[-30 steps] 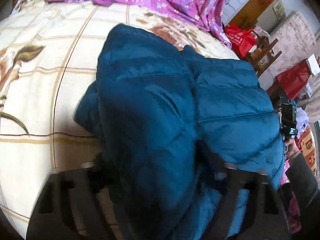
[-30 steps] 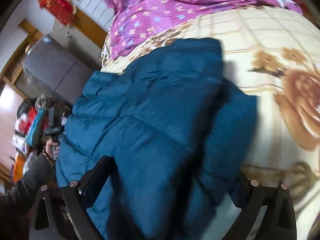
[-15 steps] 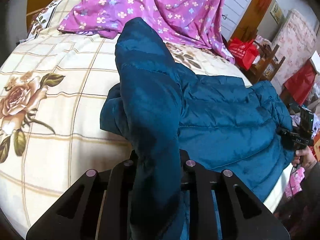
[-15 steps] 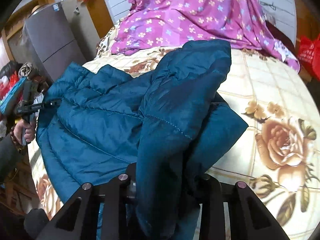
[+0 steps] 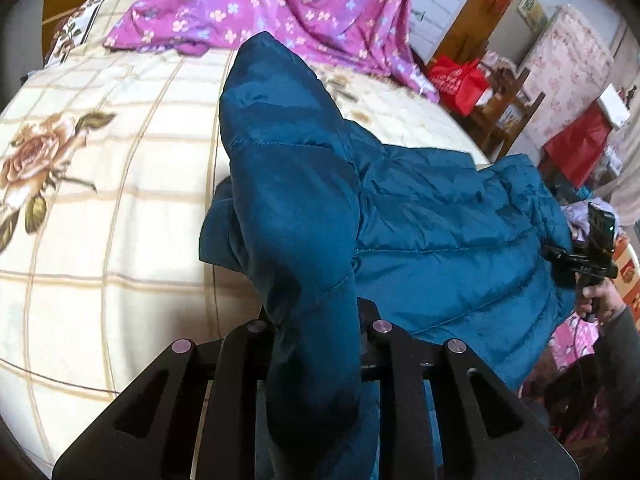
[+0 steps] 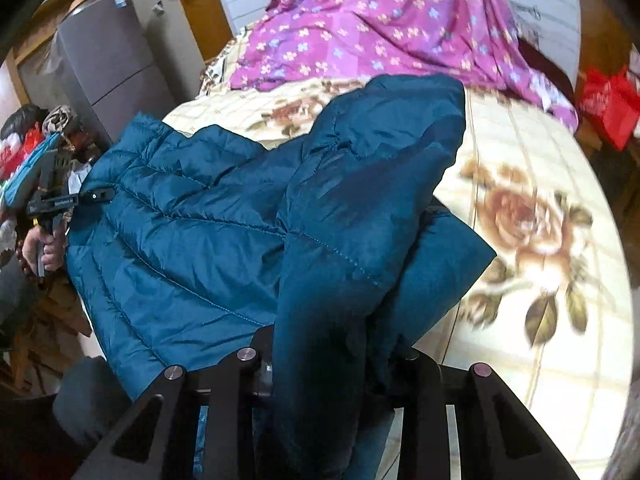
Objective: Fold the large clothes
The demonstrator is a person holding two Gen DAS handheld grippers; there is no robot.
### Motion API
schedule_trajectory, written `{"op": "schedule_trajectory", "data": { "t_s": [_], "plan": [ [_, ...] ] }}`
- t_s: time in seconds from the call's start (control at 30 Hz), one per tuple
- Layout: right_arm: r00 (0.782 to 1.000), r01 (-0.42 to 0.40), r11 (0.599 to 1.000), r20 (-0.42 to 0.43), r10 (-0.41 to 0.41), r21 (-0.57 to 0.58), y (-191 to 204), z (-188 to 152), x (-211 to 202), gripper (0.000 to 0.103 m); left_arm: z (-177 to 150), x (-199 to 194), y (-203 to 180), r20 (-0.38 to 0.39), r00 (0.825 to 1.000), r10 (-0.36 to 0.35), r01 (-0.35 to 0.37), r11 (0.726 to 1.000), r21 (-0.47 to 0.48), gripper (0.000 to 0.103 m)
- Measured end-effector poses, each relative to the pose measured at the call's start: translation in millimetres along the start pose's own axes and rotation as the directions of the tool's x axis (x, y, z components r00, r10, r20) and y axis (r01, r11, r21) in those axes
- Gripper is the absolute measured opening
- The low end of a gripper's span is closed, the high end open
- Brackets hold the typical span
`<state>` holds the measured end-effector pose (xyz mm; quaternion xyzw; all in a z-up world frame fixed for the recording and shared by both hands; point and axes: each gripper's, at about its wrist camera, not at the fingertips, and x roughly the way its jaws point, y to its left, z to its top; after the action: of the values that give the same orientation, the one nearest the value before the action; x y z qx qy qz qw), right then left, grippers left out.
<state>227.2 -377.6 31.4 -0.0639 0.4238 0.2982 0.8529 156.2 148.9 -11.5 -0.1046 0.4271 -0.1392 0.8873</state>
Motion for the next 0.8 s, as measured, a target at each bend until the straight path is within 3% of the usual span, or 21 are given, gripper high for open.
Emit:
{"op": "schedule_trajectory", "data": {
  "t_s": [0.13,0.23,0.37,0.47,0.5,0.57,0.6,0.67,0.77,0.8],
  "plan": [
    [0.997,0.022,0.989,-0.076,-0.011,0.145,-15.5,-12.7,24.2,0.054,-4.4,10.4,16.1,-0.039,0.999,0.014,-0.018,0.996,-0.093,0.036],
    [0.993,0.050,0.974,-0.113,-0.026,0.222,-19.9,-17.1,18.7,0.061,-5.5,-2.4,22.7,-0.035,0.999,0.017,-0.022,0.992,-0.127,0.039],
    [0.986,0.139,0.964,-0.120,-0.114,0.226,-13.2,-17.3,-16.0,0.067,-3.5,-39.1,25.4,0.043,0.995,0.090,-0.083,0.988,-0.132,0.039],
    [0.980,0.196,0.959,-0.069,-0.186,0.205,3.0,-12.3,-44.9,0.067,1.0,-63.4,7.6,0.114,0.983,0.142,-0.131,0.986,-0.104,0.039],
    [0.979,0.203,0.958,-0.035,-0.201,0.201,10.6,-9.3,-53.5,0.069,3.8,-66.3,-3.3,0.139,0.980,0.145,-0.134,0.988,-0.082,0.042],
    [0.977,0.202,0.962,0.025,-0.210,0.182,31.1,-1.8,-58.2,0.080,8.7,-60.4,-18.9,0.159,0.977,0.140,-0.133,0.990,-0.051,0.064],
    [0.975,0.208,0.963,0.047,-0.219,0.171,39.6,1.7,-55.4,0.087,11.0,-48.3,-31.8,0.153,0.978,0.139,-0.135,0.990,-0.035,0.071],
    [0.957,0.271,0.949,0.057,-0.283,0.161,55.9,7.7,-33.2,0.092,10.7,-18.2,-44.2,0.111,0.980,0.163,-0.163,0.987,-0.002,0.071],
    [0.952,0.306,0.934,-0.076,-0.297,0.186,51.2,2.6,19.2,0.092,2.6,37.0,-36.1,-0.039,0.959,0.281,-0.282,0.959,-0.033,0.071],
    [0.934,0.348,0.917,-0.156,-0.322,0.195,46.1,-4.8,41.8,0.092,-3.4,45.5,-31.5,-0.061,0.955,0.289,-0.293,0.954,-0.064,0.071]
  ]
}}
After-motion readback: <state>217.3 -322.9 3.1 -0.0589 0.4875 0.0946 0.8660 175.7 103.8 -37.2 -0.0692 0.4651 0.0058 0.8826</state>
